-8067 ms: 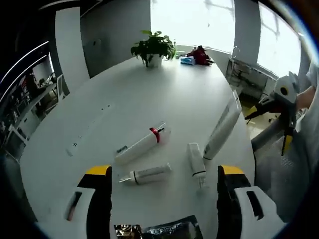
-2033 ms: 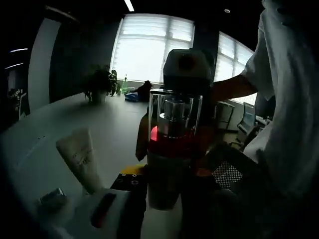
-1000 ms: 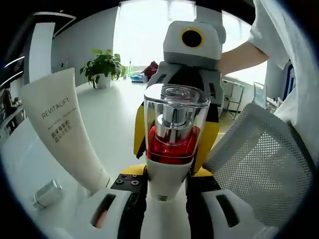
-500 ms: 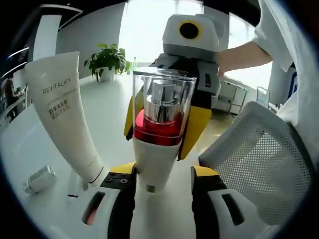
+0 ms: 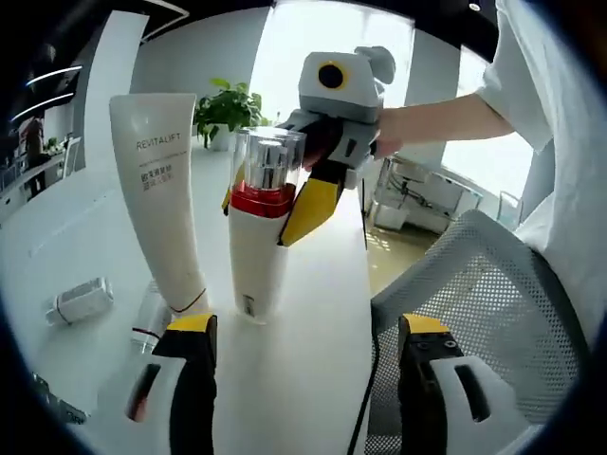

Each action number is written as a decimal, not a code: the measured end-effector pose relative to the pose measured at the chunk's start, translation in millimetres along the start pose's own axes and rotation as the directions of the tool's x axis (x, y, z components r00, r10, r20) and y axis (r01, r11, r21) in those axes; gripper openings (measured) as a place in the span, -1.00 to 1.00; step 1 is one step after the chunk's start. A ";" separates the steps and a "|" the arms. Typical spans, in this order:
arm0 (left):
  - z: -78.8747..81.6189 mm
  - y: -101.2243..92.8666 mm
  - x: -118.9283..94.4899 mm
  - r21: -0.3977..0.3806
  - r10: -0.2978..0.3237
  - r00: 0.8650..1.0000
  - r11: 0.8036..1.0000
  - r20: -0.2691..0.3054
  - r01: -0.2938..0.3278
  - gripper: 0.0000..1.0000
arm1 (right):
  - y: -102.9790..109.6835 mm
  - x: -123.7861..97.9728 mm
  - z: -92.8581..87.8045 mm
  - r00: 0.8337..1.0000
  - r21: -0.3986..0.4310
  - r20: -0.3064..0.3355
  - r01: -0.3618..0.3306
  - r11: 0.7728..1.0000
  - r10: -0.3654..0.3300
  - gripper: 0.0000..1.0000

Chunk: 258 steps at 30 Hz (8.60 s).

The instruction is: Arrange the skincare products in the storage area until every visible bottle or jar stands upright without overlapping.

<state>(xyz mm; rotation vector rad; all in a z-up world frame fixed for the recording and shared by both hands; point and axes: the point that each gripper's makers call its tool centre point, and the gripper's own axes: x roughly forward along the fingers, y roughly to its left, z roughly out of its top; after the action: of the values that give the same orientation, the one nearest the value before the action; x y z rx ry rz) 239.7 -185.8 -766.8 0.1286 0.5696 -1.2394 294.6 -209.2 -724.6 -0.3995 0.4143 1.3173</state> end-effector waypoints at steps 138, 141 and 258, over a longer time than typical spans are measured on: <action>-34.3 28.5 -168.6 -0.311 0.411 0.911 0.869 0.018 -0.386 0.87 | 81.8 -13.3 25.6 0.913 0.544 0.039 0.321 0.775 -0.406 0.92; -28.3 32.5 -152.0 -0.289 0.389 0.921 0.882 0.004 -0.372 0.86 | 80.3 -12.9 21.9 0.915 0.550 0.033 0.320 0.771 -0.403 0.92; -10.4 58.2 -124.8 -0.390 0.240 0.963 0.880 -0.126 -0.270 -0.54 | 104.3 12.2 14.4 0.935 0.208 -0.127 0.352 0.913 -0.331 0.68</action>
<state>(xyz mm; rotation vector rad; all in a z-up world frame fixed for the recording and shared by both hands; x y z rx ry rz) 263.8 -55.3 -728.5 -0.0982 0.8358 -0.8412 196.0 -170.3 -723.2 -0.3212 0.5389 0.9006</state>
